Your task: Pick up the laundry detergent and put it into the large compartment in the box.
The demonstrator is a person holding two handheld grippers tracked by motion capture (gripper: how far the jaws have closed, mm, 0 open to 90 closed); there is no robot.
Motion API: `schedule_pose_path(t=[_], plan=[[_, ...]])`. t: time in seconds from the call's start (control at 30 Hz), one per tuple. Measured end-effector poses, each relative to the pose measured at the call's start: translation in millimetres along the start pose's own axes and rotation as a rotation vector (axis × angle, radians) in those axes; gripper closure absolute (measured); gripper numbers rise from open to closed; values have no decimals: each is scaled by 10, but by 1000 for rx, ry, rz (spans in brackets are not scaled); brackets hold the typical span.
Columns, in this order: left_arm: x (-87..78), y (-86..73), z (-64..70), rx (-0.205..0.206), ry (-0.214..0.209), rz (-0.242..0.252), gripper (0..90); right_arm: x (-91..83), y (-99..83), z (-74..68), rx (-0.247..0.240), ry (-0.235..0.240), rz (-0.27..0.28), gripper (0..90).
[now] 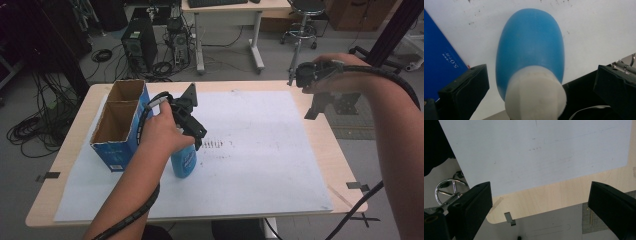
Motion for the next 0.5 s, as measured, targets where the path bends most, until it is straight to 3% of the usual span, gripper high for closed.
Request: schedule_pose_path(t=[0.5], plan=[[78, 34, -10, 19, 5, 4, 2, 46, 7, 1, 7, 6, 0, 53]])
Point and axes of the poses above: each handheld gripper's, and its own axes: x roughly forward along the jaws, y roughly out of its top, z roughly to its right, the point moved 10 cm from there along x, roughly forward along the jaws, and after that the axes turned 14 degrees about -x, right-handed, at the moved point
